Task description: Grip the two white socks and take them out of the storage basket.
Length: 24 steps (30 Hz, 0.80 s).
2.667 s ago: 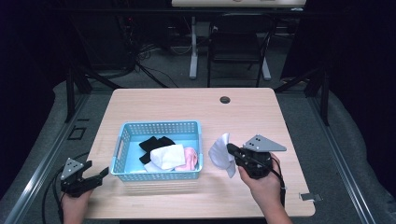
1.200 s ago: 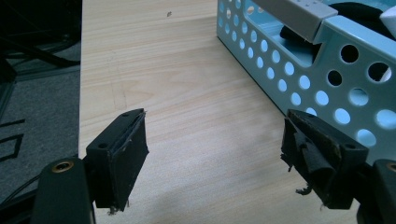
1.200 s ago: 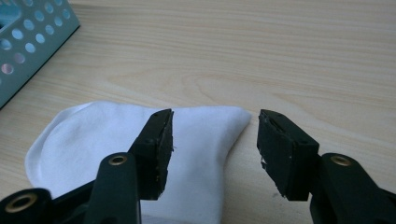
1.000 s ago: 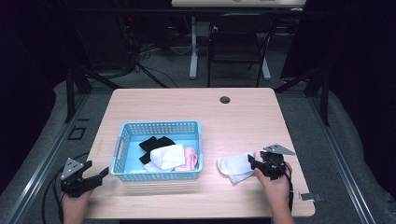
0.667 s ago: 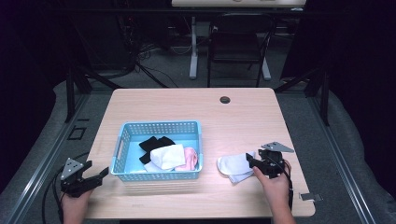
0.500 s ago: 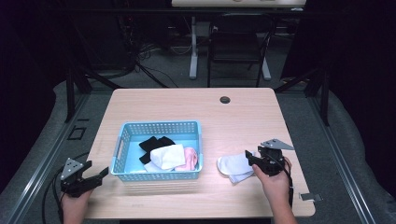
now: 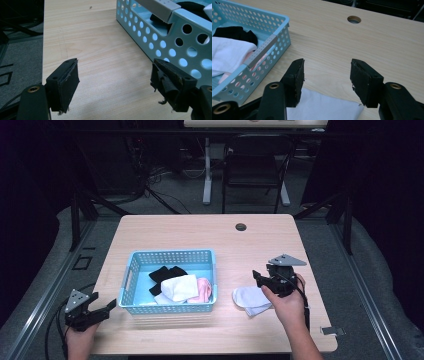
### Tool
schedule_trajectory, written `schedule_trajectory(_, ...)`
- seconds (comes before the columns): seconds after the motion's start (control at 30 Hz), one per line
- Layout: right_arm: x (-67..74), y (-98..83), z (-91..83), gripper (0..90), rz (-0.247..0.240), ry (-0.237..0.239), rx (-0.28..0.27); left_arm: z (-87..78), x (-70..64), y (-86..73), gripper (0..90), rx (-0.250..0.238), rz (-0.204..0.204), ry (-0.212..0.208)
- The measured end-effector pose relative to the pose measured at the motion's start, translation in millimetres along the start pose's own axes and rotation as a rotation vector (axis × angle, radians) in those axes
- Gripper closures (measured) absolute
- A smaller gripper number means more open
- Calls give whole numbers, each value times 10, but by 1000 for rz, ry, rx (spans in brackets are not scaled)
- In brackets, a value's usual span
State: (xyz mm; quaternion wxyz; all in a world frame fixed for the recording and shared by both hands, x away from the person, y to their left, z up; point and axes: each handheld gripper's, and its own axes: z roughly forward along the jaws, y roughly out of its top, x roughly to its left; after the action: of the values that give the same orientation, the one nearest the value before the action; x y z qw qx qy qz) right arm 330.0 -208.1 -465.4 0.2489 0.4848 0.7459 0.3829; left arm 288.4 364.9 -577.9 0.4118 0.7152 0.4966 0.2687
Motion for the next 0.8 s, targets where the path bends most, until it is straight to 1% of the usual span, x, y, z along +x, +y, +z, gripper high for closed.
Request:
schedule_trajectory(0.03, 19, 28, 12, 446, -3, 6, -5, 1, 1, 0, 223, 0, 0, -1)
schedule_trajectory(0.13, 74, 115, 48, 449, -15, 34, 20, 1, 0, 1, 223, 0, 1, -1)
schedule_trajectory(0.2, 128, 175, 79, 456, -36, 53, 33, -1, 1, 1, 223, -1, 1, 0)
schedule_trajectory(0.27, 186, 236, 110, 465, -42, 66, 45, -2, 3, 0, 223, -1, -2, 0)
schedule_trajectory(0.3, 208, 256, 123, 472, -34, 73, 41, -2, 3, 0, 223, -2, -2, 0)
schedule_trajectory(0.33, 242, 293, 144, 482, -24, 96, 38, -1, 3, 1, 223, -2, -2, 0)
schedule_trajectory(0.37, 268, 324, 161, 482, -25, 111, 43, -1, 3, 1, 223, -2, -1, 0)
schedule_trajectory(0.47, 364, 404, 226, 478, -44, 121, 66, 2, 3, 1, 223, -1, 0, -1)
schedule_trajectory(0.5, 364, 404, 226, 478, -44, 121, 66, 2, 3, 1, 223, -1, 0, -1)
schedule_trajectory(0.53, 426, 452, 280, 490, -45, 139, 78, 0, 4, 2, 223, 2, 0, 1)
schedule_trajectory(0.57, 459, 476, 304, 516, -45, 157, 98, 0, 5, 2, 223, 2, 0, 1)
schedule_trajectory(0.6, 459, 476, 304, 516, -45, 157, 98, 0, 5, 2, 223, 2, 0, 1)
schedule_trajectory(0.63, 538, 514, 365, 521, -54, 186, 117, -2, 6, 2, 223, 1, -1, 2)
schedule_trajectory(0.67, 538, 514, 365, 521, -54, 186, 117, -2, 6, 2, 223, 1, -1, 2)
schedule_trajectory(0.7, 638, 542, 438, 527, -70, 195, 132, -2, 6, 1, 223, -1, -2, 2)
schedule_trajectory(0.77, 734, 570, 505, 551, -84, 205, 153, 0, 6, 2, 223, 2, 0, 1)
schedule_trajectory(0.8, 778, 585, 540, 564, -81, 215, 168, -1, 6, 3, 223, 2, 1, 1)
